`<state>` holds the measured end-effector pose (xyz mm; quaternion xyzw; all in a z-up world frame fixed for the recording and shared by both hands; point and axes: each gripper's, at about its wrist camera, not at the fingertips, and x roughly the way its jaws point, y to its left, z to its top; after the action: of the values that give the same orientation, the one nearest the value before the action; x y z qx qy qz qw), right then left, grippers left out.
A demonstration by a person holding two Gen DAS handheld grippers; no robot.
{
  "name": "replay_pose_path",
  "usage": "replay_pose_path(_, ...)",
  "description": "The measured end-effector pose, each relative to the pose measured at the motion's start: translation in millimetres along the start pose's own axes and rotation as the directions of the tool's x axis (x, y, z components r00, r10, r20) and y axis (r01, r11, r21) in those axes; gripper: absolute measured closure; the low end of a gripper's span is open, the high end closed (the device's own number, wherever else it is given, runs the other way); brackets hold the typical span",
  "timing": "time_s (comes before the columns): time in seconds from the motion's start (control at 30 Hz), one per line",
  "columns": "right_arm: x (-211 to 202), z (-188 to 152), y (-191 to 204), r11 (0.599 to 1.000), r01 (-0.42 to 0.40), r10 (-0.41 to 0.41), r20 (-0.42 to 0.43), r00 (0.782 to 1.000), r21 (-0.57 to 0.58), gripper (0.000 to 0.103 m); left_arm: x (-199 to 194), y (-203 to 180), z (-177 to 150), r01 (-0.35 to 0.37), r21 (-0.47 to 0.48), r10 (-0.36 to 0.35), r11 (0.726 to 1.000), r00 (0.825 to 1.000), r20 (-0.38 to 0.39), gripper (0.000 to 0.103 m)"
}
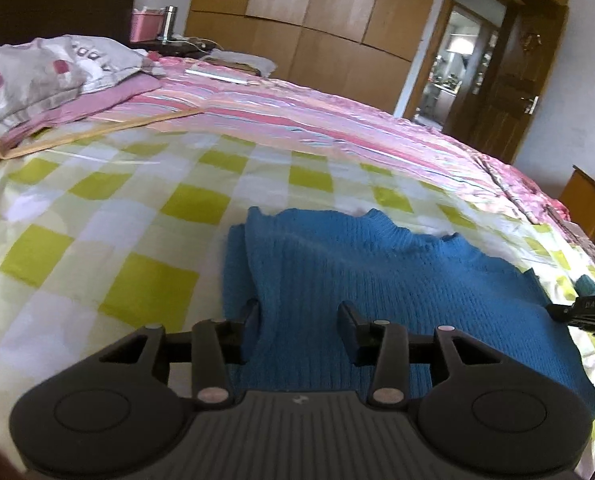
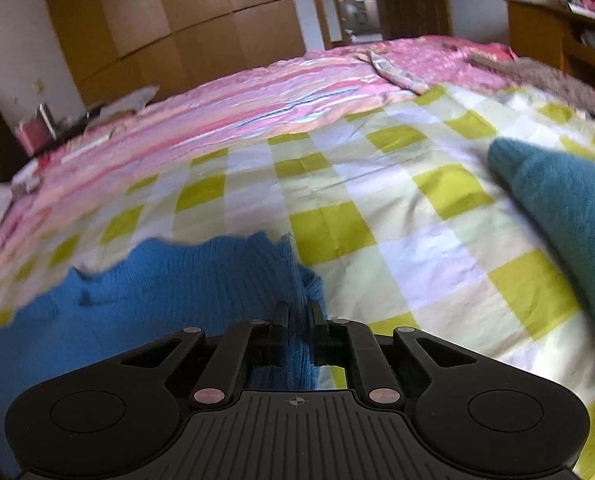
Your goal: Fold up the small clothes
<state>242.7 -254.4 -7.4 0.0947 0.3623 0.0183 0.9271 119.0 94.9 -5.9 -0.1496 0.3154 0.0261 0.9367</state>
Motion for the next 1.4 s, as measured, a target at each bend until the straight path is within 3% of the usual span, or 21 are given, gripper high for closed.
replay_pose_path(0.13,-18,3,1,1.000,0.013,-0.012,0.038,0.999,-0.016,0.090,-15,1,-8,-0.030,0.010,0.030,0.999,1.000,0.004,0.056)
replay_pose_path(0.3,-47,-7,16,0.995,0.014,-0.005,0.101,0.995,-0.094,0.090,-15,23,-15,-0.093,-0.075,0.089,0.993,0.994,-0.060,0.056)
replay_pose_path(0.5,-37,-27,17,0.995,-0.007,0.009,0.021,1.000,-0.095,0.090,-23,28,-15,-0.095,-0.107,0.091,0.990,0.995,-0.048,0.056)
replay_pose_path(0.67,-37,-25,12,0.999,-0.008,0.009,0.016,1.000,-0.053,0.089,-34,28,-21,-0.080,-0.137,0.072,0.987,0.996,-0.056,0.056)
replay_pose_path(0.8,-51,-25,16,0.997,-0.022,0.027,0.068,0.997,-0.073,0.089,-40,26,-25,-0.068,-0.152,0.061,0.986,0.997,-0.052,0.056)
replay_pose_path(0.97,-37,-34,15,0.996,-0.003,0.002,-0.012,1.000,-0.086,0.090,-38,30,-31,-0.048,-0.182,0.036,0.982,0.997,-0.071,0.056)
replay_pose_path(1.07,-41,-32,19,0.996,0.003,-0.004,-0.005,1.000,-0.087,0.089,-34,31,-34,-0.042,-0.170,0.028,0.985,0.996,-0.081,0.056)
replay_pose_path(1.2,-52,-26,32,0.994,-0.006,0.009,0.025,1.000,-0.109,0.089,-34,33,-34,-0.025,-0.166,0.012,0.986,0.997,-0.078,0.056)
replay_pose_path(1.4,-49,-26,70,0.981,-0.058,0.059,-0.002,0.998,-0.184,0.089,-34,33,-34,-0.005,-0.152,-0.007,0.988,0.997,-0.082,0.056)
